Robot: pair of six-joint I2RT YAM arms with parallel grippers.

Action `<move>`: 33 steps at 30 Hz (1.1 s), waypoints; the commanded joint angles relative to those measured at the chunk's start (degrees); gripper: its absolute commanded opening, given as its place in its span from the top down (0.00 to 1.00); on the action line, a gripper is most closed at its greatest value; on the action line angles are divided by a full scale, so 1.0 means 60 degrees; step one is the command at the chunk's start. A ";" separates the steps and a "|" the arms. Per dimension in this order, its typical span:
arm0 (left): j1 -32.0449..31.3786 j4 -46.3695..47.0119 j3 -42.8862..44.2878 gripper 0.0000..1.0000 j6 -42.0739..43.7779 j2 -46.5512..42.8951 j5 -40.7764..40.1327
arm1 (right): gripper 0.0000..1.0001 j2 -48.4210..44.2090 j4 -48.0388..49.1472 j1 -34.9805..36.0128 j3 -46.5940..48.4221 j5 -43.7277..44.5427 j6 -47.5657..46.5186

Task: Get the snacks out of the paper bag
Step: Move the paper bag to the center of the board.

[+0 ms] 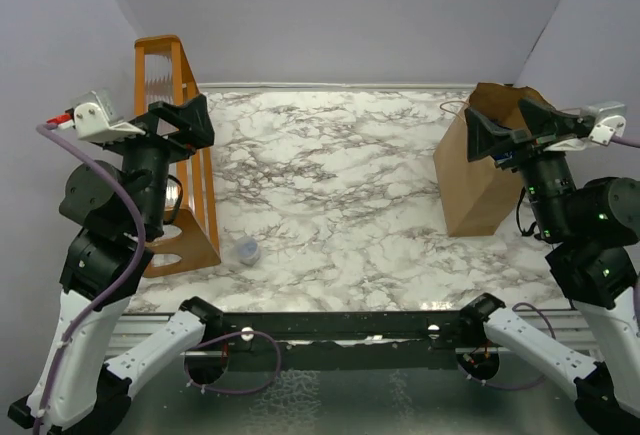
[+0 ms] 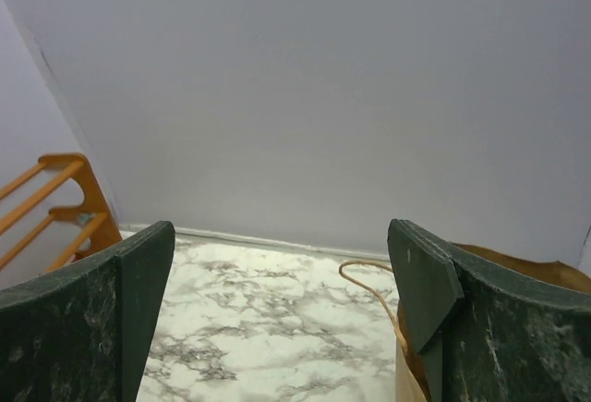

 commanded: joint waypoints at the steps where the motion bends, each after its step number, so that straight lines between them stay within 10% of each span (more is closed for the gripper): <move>1: 0.0569 0.0784 -0.0118 0.01 0.0054 0.0483 0.1083 | 0.01 0.0199 0.0173 -0.0393 -0.0456 0.0264 0.0464; 33: 0.0199 0.4411 -0.2773 0.01 0.1440 0.2793 0.5928 | 0.01 0.2998 -0.1585 -0.2371 -0.0999 -0.0806 0.1487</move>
